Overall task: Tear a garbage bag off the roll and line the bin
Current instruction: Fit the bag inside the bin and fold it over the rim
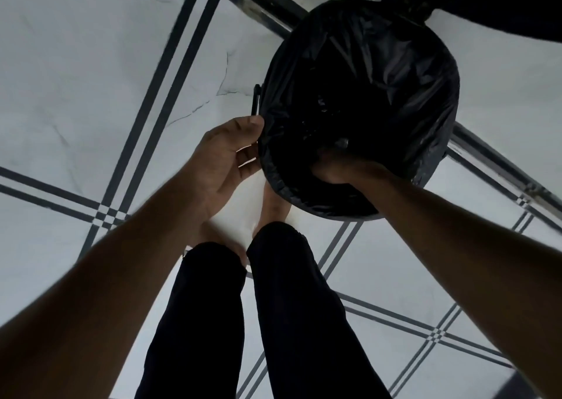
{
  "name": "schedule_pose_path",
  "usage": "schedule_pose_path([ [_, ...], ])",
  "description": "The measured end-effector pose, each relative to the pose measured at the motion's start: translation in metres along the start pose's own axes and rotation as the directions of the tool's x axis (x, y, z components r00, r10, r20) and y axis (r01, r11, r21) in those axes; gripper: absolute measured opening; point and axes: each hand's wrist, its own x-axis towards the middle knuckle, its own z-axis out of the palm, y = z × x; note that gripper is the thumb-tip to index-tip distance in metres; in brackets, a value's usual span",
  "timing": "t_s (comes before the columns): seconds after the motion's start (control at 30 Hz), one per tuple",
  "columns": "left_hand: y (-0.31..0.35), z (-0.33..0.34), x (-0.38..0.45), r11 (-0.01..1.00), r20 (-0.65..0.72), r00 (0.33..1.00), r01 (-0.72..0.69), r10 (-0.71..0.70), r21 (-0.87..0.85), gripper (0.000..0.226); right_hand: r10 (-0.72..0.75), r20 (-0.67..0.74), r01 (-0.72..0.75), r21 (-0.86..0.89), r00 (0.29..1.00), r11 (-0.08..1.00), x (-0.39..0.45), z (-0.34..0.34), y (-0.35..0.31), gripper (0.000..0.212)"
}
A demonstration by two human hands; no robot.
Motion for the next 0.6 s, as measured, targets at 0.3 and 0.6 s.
schedule_pose_path([
  [0.3,-0.019,0.031,-0.036,0.977,-0.398,0.897,0.134,-0.192,-0.168,0.050,0.386,-0.846,0.460,0.526,0.369,0.715,-0.137,-0.026,-0.007,0.029],
  [0.6,-0.029,0.062,-0.042,0.954,-0.419,0.867,0.179,-0.269,-0.241,0.056,0.411,0.174,0.174,0.711,0.895,-0.681,-0.162,0.020,0.022,0.043],
])
